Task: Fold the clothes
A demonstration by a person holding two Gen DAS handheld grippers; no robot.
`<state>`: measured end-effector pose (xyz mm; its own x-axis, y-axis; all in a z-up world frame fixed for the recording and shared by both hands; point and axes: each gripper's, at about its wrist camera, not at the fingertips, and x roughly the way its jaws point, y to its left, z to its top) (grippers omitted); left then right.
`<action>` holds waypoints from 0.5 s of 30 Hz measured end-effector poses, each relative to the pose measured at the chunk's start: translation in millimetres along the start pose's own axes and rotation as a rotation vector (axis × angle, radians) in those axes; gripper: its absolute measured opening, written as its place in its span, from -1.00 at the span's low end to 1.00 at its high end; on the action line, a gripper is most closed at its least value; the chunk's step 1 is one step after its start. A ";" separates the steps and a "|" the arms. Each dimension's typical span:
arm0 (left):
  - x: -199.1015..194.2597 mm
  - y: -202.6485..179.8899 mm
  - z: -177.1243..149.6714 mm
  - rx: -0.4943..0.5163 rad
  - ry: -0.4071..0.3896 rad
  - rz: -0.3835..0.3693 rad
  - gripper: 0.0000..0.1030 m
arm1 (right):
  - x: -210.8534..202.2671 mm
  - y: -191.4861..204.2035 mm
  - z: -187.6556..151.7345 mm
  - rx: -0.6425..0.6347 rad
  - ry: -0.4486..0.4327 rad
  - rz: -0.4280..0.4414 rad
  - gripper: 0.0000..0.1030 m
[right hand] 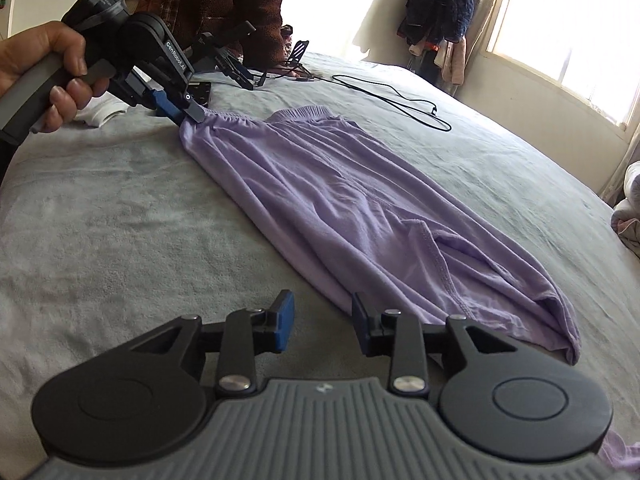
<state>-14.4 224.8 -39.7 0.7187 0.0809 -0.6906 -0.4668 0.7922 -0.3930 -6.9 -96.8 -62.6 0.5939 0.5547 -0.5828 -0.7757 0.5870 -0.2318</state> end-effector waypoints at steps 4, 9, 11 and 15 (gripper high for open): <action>0.3 -0.1 -0.1 0.001 -0.005 0.006 -0.69 | 1.5 -1.0 -0.8 0.016 0.000 -0.027 -0.31; 2.8 -1.0 -0.4 0.005 -0.013 0.019 -0.69 | 3.4 -2.2 -1.8 0.036 0.000 -0.061 -0.68; 4.0 -1.3 -0.5 0.008 -0.016 0.025 -0.70 | 4.1 -2.7 -2.2 0.045 0.000 -0.075 -1.00; -1.7 -3.9 -1.0 0.019 -0.032 0.017 -0.84 | 0.5 -3.0 -1.5 0.060 -0.010 -0.098 -1.00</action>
<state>-14.4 221.0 -37.6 0.7270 0.1140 -0.6771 -0.4695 0.8021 -0.3690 -4.6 -99.1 -63.4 0.6681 0.4986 -0.5522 -0.7002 0.6724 -0.2400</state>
